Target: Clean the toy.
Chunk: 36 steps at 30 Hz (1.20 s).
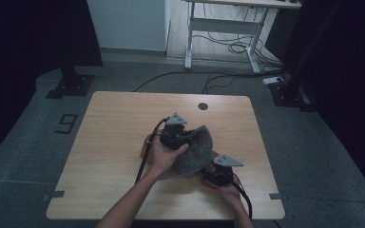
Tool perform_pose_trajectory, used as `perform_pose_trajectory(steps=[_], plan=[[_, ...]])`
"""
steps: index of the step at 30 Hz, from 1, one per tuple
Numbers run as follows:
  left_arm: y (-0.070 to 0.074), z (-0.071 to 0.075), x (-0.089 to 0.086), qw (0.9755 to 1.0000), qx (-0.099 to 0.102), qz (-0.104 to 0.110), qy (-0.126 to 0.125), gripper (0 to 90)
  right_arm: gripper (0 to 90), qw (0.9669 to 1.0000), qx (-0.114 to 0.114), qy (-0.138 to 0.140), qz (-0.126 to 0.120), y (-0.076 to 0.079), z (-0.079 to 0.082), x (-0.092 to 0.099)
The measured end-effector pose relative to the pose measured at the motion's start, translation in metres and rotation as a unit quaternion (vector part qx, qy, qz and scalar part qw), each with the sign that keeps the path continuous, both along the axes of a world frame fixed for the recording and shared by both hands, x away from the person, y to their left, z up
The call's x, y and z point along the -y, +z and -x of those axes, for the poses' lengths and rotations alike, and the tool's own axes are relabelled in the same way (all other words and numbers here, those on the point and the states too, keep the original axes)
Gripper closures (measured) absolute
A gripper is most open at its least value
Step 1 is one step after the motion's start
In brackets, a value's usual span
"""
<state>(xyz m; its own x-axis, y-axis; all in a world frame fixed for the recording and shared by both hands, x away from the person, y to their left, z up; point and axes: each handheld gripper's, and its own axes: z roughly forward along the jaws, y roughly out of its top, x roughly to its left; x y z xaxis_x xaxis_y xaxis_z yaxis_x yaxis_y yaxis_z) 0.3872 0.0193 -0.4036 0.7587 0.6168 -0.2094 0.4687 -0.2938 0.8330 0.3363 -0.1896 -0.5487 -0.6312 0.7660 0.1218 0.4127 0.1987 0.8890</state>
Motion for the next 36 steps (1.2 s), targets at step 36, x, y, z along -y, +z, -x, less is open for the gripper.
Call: perform_pose_trajectory(steps=[36], plan=[[-0.083, 0.004, -0.170, 0.9851, -0.064, -0.019, 0.159, 83.8, 57.8, 1.0000, -0.005, 0.003, 0.002, 0.000, 0.001, -0.003]])
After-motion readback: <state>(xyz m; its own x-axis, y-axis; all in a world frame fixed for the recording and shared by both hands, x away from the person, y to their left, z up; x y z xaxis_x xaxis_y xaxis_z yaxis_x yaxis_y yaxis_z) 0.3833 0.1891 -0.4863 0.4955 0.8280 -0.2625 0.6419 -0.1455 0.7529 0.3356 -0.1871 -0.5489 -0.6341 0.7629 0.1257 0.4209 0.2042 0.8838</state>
